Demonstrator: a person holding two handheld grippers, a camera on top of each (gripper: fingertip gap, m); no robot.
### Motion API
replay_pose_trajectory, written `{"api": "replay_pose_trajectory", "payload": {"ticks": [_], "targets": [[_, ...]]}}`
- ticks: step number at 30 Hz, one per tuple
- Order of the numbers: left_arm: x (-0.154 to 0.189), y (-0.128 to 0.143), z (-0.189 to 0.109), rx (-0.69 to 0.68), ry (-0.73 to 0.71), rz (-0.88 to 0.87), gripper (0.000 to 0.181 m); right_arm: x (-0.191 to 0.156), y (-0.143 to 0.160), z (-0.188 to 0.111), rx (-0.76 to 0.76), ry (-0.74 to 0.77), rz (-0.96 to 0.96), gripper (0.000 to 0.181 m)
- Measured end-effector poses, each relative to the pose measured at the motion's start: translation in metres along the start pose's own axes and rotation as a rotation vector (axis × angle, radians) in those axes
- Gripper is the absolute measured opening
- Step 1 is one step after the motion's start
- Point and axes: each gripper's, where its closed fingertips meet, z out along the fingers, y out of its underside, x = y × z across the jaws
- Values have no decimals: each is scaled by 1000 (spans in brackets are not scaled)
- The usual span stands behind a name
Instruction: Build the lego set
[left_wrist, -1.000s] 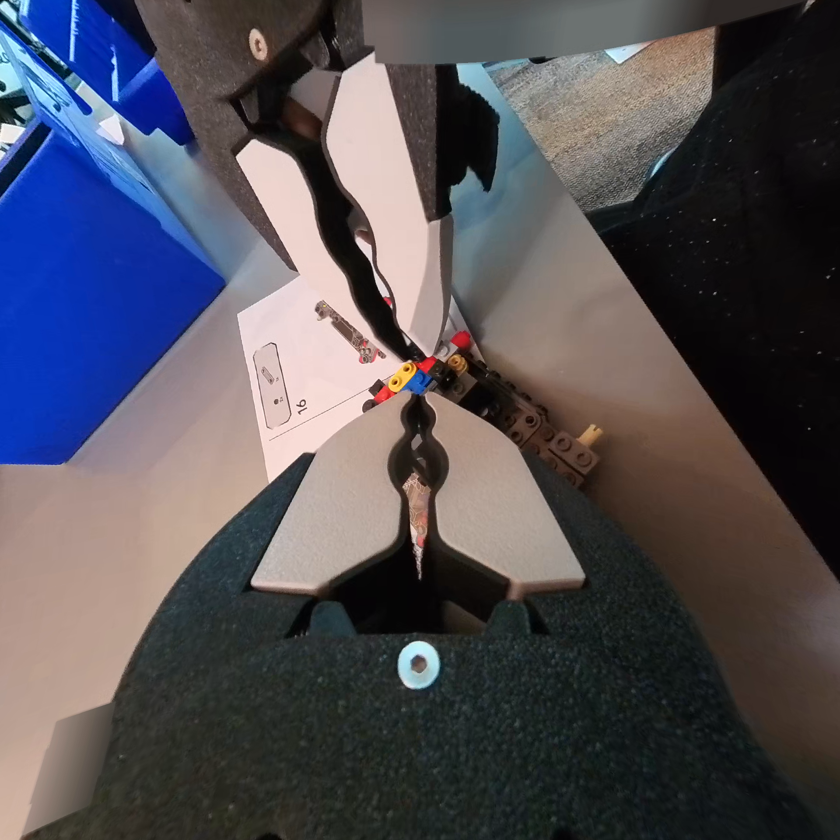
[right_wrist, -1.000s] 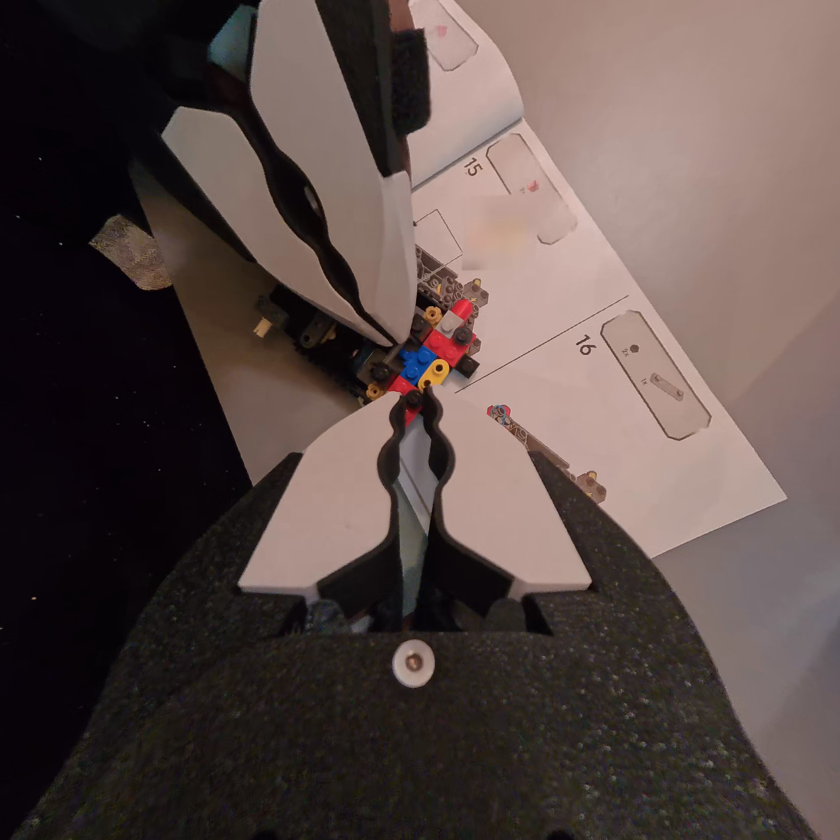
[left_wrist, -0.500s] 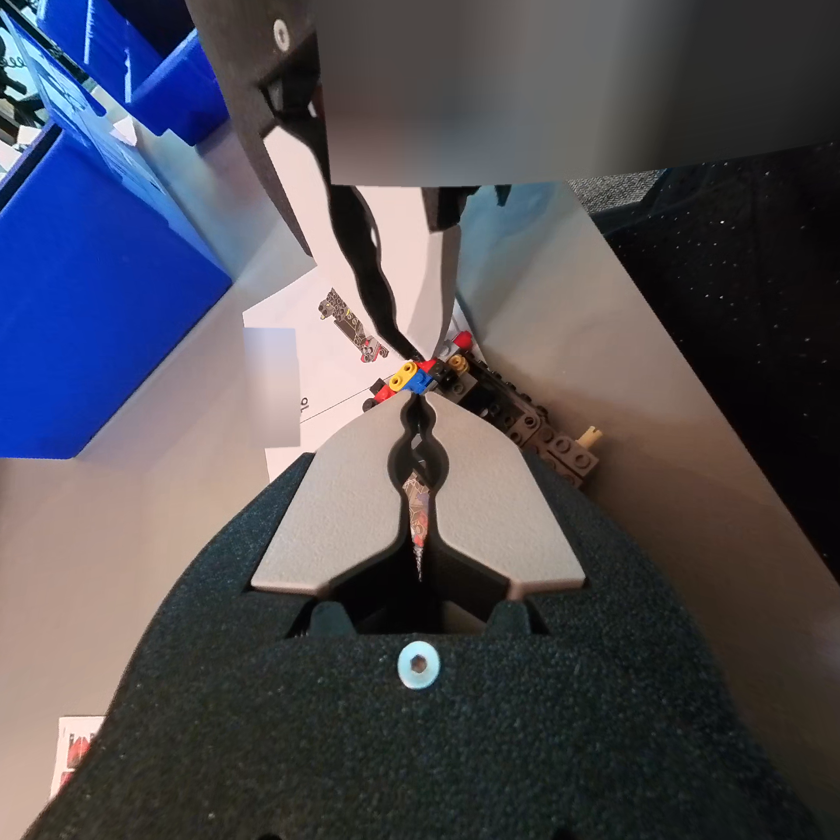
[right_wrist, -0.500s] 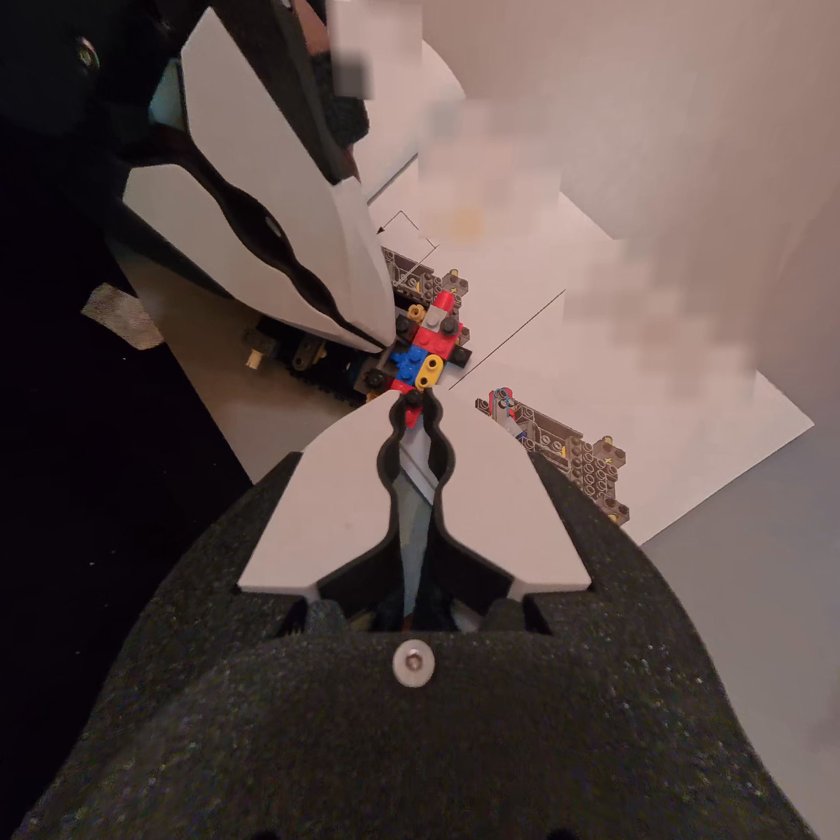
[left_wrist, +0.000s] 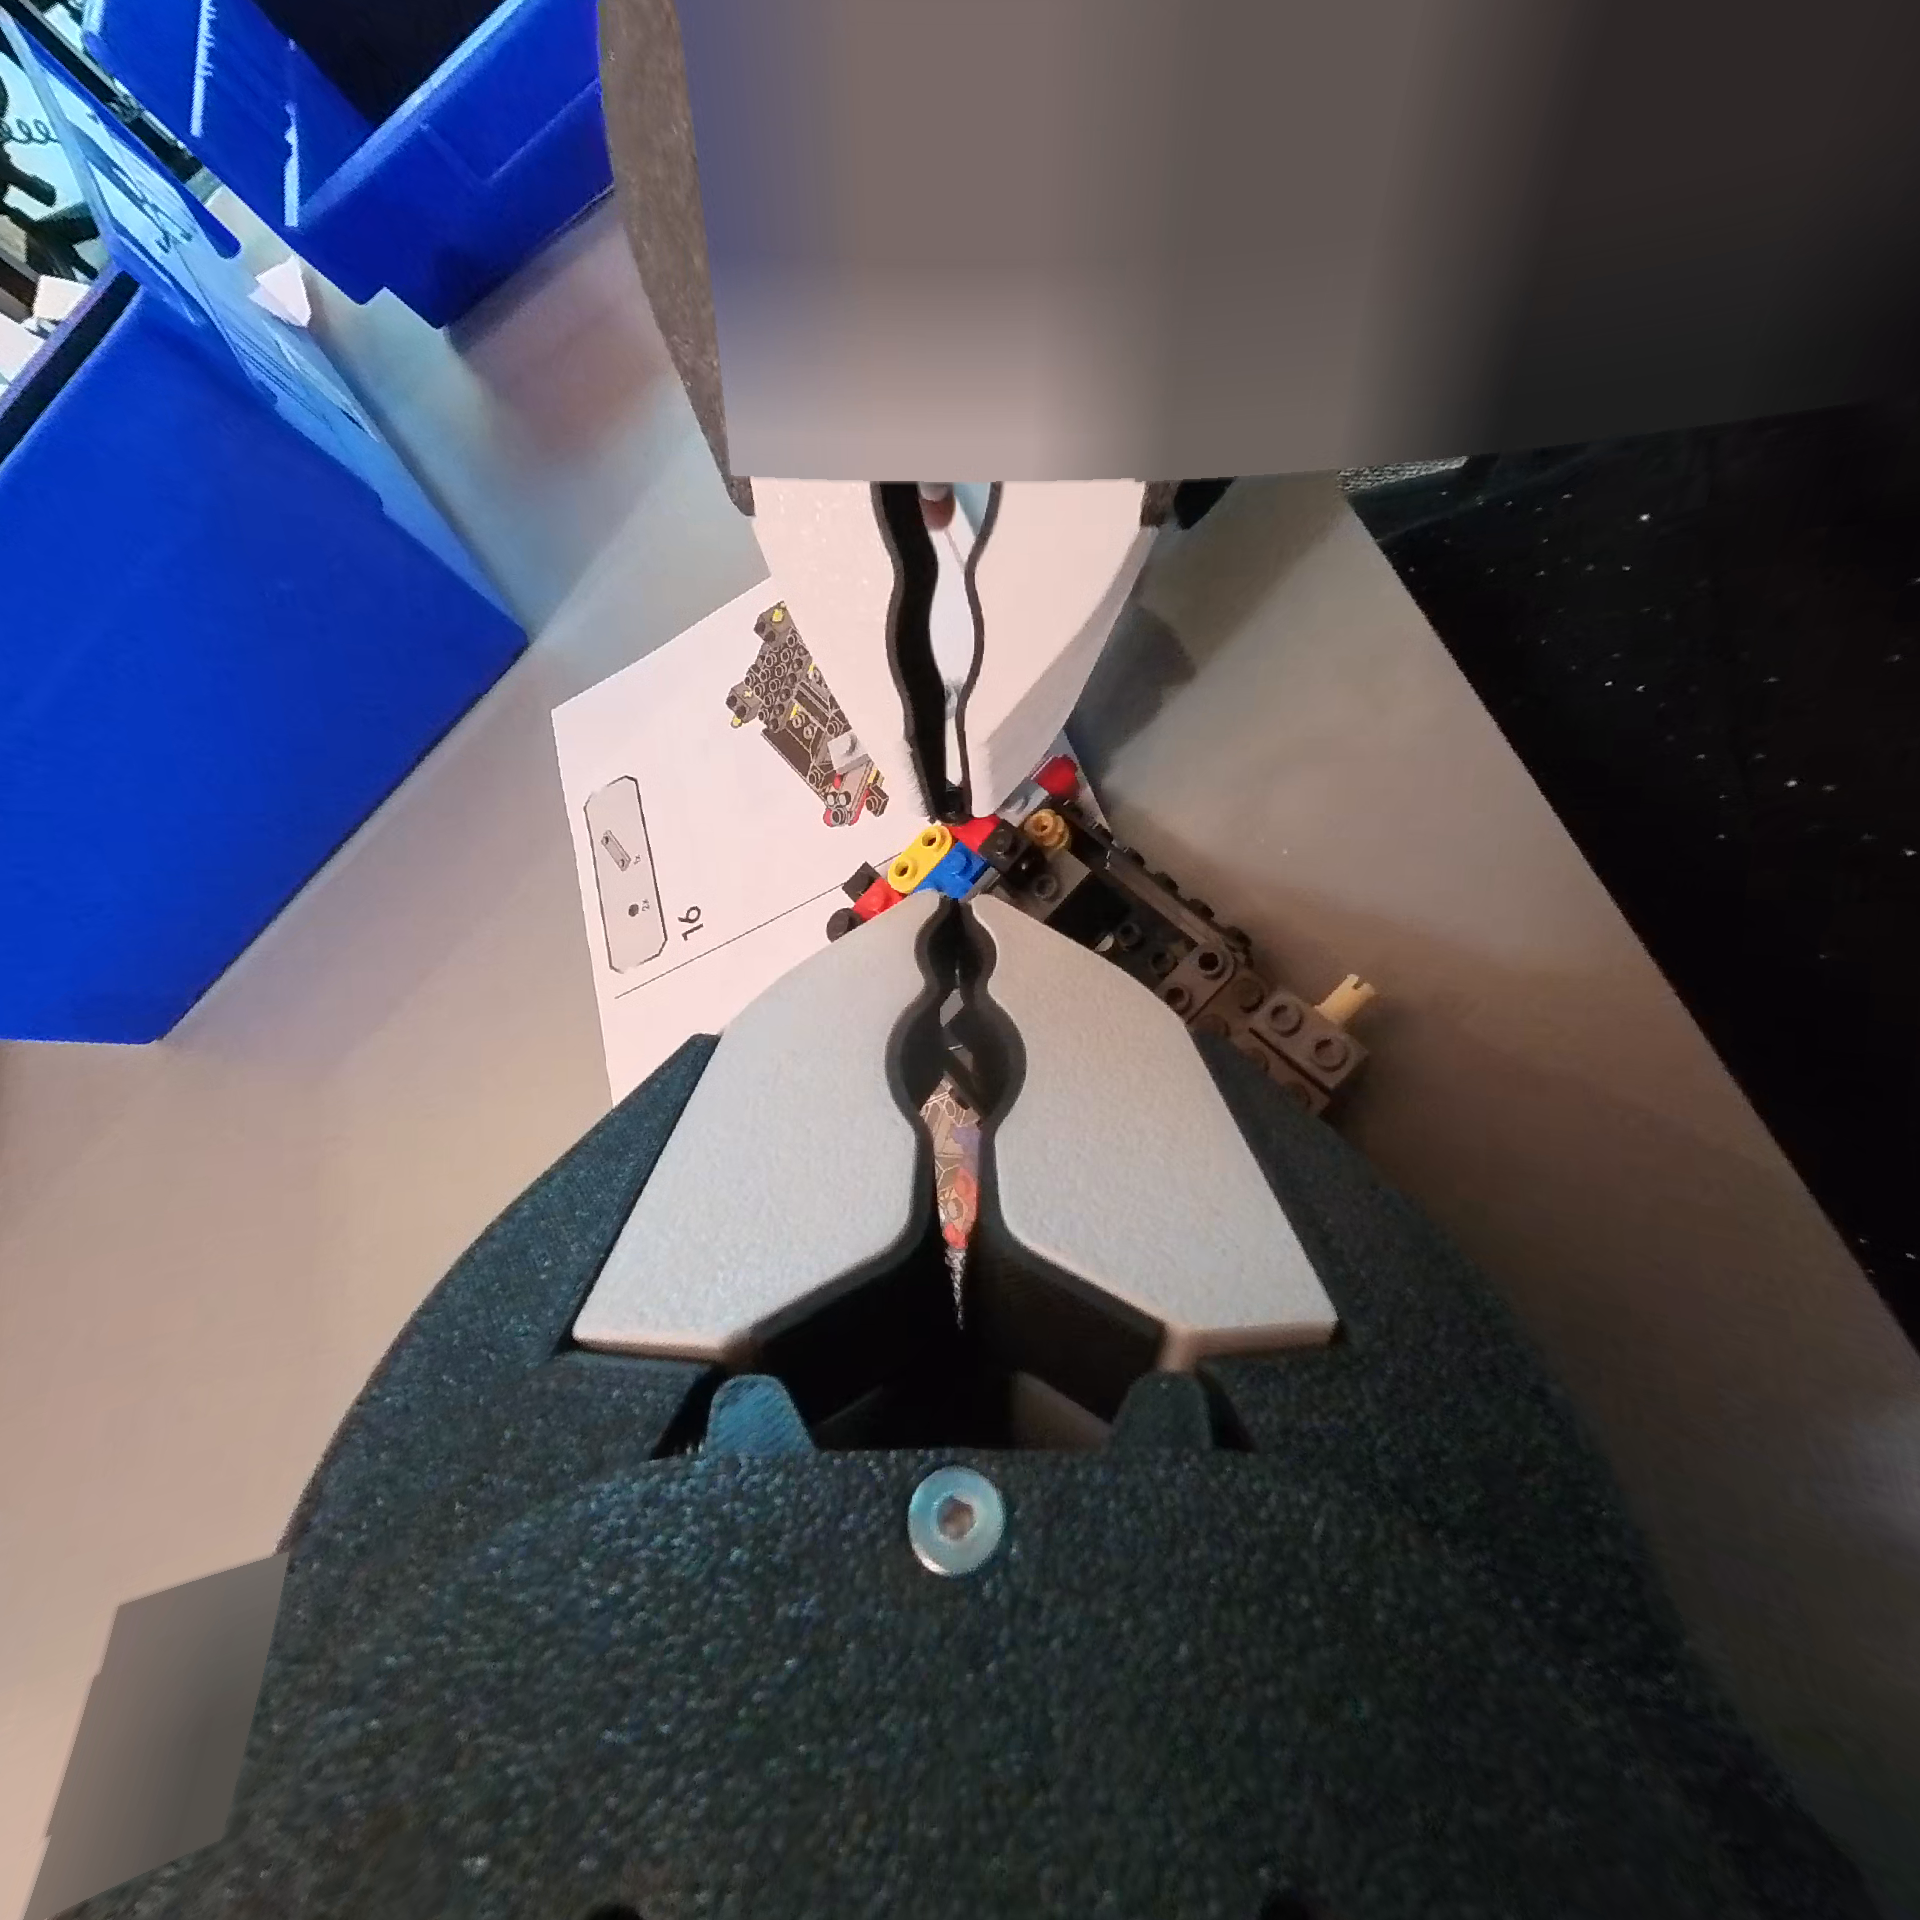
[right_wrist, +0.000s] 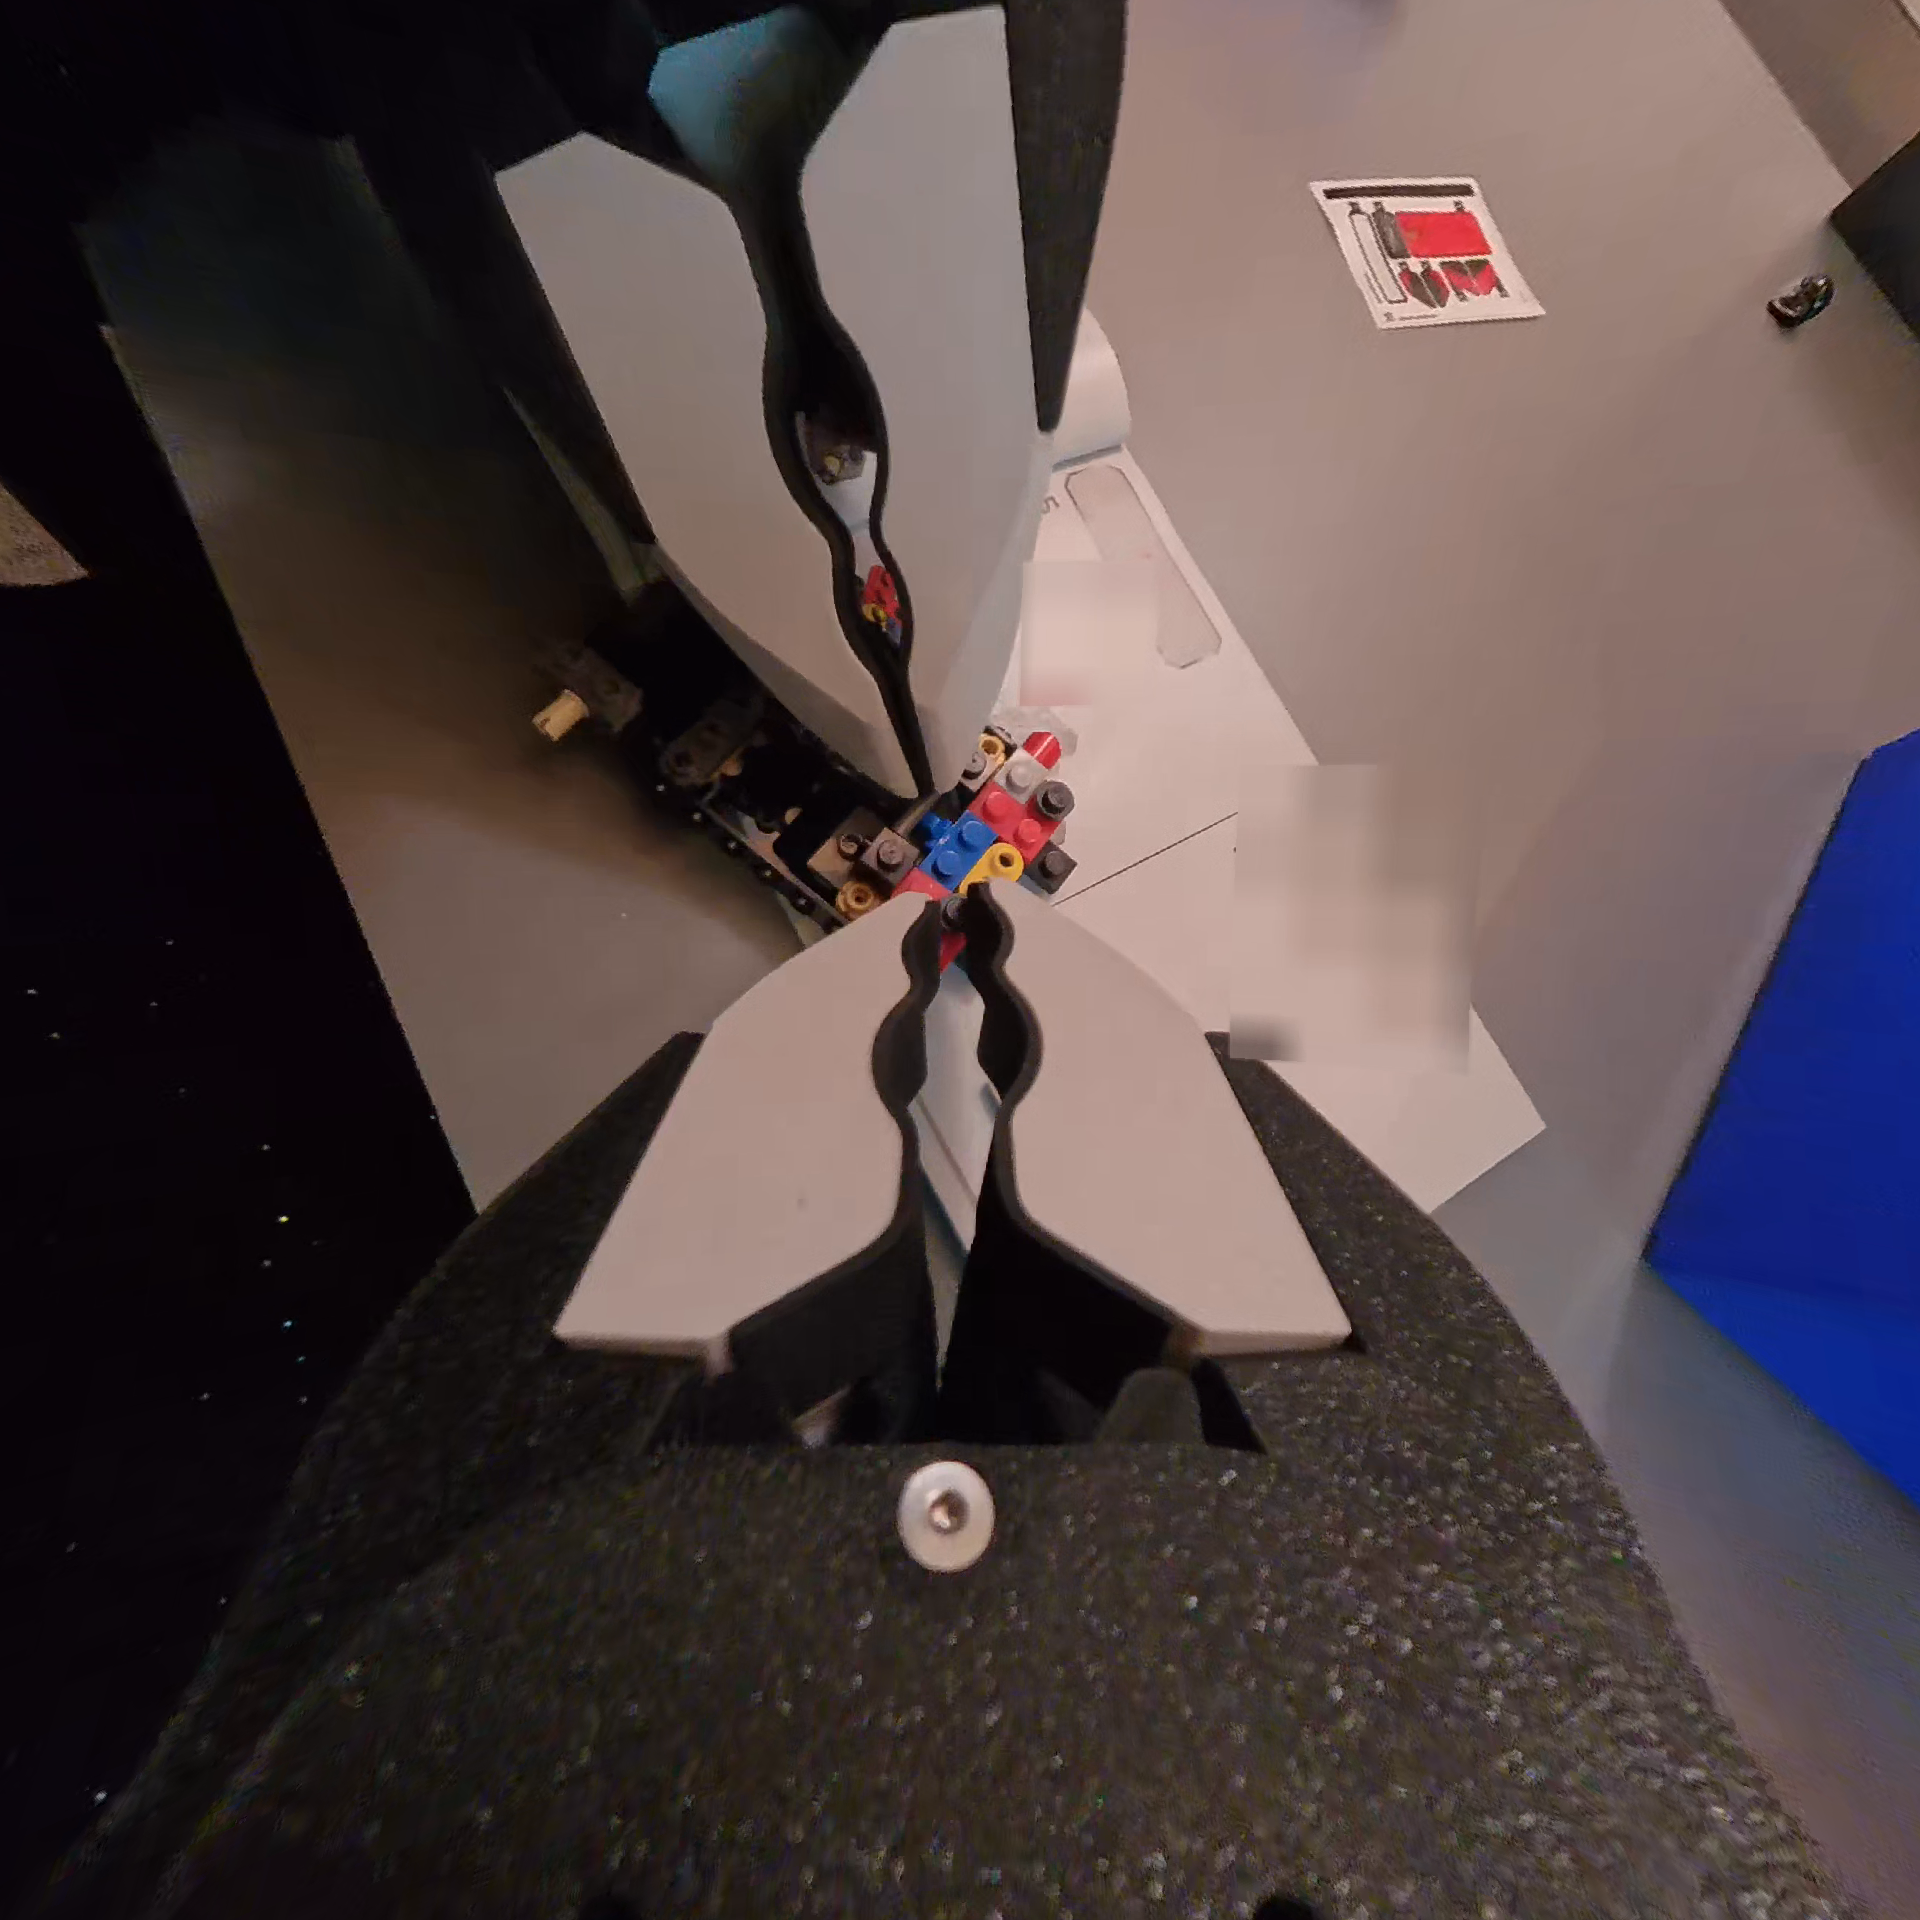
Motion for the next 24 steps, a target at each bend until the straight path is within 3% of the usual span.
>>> {"api": "replay_pose_trajectory", "payload": {"ticks": [6, 10, 16, 19, 24], "targets": [[0, 0, 0, 1, -2, -4, 0, 0, -1, 0, 59, -18, 52, 5], [0, 0, 0, 2, -6, 2, 0, 0, -1, 0, 136, -150, 396, 4], [0, 0, 0, 4, -10, 8, 0, 8, -5, -7, 223, -258, 700, 2], [0, 0, 0, 7, -7, 2, 0, 5, 3, -7, 183, -254, 664, 2], [0, -1, 1, 11, -11, 1, 0, 15, -5, -15, 261, -232, 685, 2]]}}
